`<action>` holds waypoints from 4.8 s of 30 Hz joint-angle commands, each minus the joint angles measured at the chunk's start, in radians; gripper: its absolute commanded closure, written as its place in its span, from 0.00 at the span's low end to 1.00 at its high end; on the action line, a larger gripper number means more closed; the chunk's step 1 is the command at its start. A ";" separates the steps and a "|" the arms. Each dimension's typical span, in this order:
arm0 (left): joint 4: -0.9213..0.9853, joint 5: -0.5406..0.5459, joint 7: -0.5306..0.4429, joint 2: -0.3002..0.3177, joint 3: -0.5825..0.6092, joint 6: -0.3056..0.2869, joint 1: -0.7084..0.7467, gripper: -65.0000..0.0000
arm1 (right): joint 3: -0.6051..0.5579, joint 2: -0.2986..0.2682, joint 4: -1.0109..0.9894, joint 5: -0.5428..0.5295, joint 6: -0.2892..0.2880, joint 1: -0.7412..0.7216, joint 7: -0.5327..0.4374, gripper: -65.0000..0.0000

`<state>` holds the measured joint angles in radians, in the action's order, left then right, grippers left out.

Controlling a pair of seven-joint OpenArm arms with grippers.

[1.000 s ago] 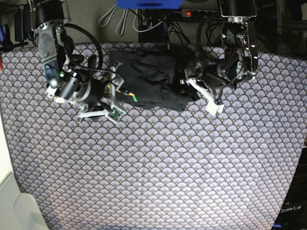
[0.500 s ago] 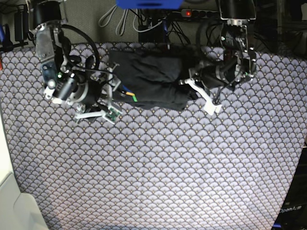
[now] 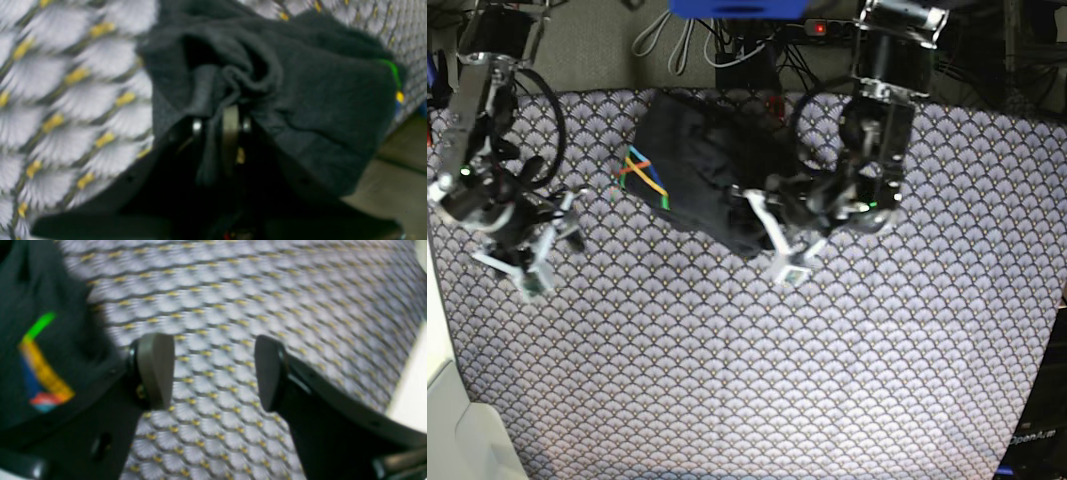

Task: Fold the T-shirt properly
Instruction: 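Flip the bundle over with the left gripper, laying it flat, then grasp the bundle's side edge with the right gripper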

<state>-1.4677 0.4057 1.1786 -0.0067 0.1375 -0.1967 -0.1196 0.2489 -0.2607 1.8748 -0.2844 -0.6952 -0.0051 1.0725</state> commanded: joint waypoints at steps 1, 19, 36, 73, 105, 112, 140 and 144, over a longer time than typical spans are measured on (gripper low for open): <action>-0.018 -0.026 -0.012 -0.020 0.037 -0.004 -0.038 0.99 | 0.037 -0.012 0.019 -0.003 -0.003 -0.014 -0.021 0.41; 0.088 -0.730 -0.251 -0.150 0.621 -0.004 -0.157 0.99 | 0.392 -0.050 0.018 -0.002 -0.003 0.050 -0.016 0.41; 0.243 -0.784 -0.383 -0.150 0.718 -0.002 -0.256 0.99 | 0.435 -0.062 0.018 -0.003 -0.003 0.090 -0.016 0.41; 0.290 -0.792 -0.483 -0.150 0.810 -0.002 -0.320 0.91 | 0.427 -0.048 0.018 -0.003 -0.003 0.090 -0.016 0.41; -0.212 -0.781 -0.484 -0.062 0.077 -0.002 0.008 0.30 | 0.126 -0.035 0.078 -0.005 -0.003 0.126 -0.016 0.41; -0.345 -0.781 -0.483 -0.008 -0.201 -0.004 0.188 0.86 | -0.038 -0.033 0.062 -0.020 -0.003 0.063 -0.025 0.41; -0.488 -0.785 -0.481 -0.016 -0.430 -0.013 0.324 1.00 | -0.176 0.027 -0.309 -0.143 -0.003 -0.161 -0.054 1.00; -0.488 -0.789 -0.481 -0.016 -0.431 -0.013 0.329 1.00 | -0.178 0.019 -0.459 -0.143 -0.003 -0.226 -0.102 1.00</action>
<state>-1.9373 -0.3782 0.7200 -0.0250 -0.2924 -0.2138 0.2127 0.0689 -0.2333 1.3968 -0.4179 -0.6952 -0.2104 0.9901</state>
